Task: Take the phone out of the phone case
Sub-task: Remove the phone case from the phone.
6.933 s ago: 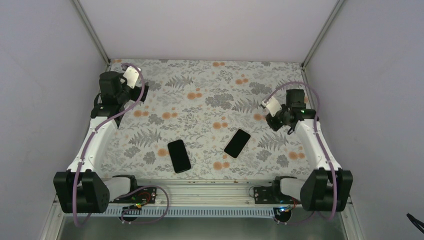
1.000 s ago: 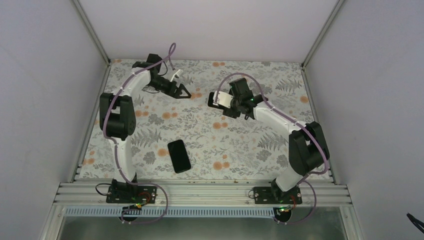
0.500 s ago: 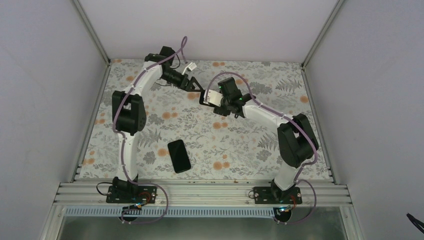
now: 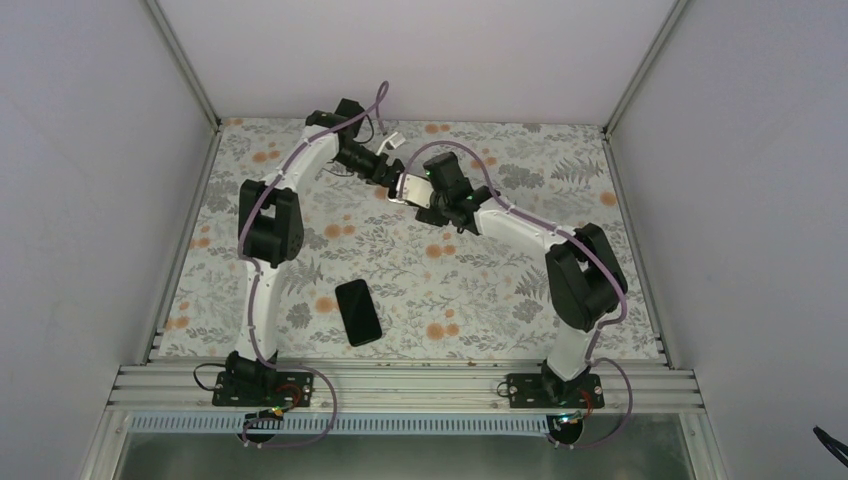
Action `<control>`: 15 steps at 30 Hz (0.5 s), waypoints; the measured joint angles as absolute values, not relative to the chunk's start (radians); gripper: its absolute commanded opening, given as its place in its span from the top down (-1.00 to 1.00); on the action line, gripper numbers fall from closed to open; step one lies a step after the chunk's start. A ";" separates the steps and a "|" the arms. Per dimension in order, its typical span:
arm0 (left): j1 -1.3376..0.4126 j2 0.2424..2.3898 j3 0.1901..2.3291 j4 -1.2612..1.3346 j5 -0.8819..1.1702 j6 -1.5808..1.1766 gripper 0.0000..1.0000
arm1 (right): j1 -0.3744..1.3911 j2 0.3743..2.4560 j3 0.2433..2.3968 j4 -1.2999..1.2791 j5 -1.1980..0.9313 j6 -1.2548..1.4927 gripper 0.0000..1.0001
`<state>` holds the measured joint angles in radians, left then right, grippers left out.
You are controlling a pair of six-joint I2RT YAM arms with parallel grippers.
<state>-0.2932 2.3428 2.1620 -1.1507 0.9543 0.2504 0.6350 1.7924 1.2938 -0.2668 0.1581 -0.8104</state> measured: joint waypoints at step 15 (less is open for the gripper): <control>-0.317 2.346 2.170 -1.221 1.000 0.307 0.09 | 0.648 1.814 1.317 -0.232 0.223 -0.792 0.32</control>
<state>-0.3172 2.3463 2.1704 -1.2213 1.0000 0.3073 0.6476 1.8145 1.3170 -0.2321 0.2226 -0.7918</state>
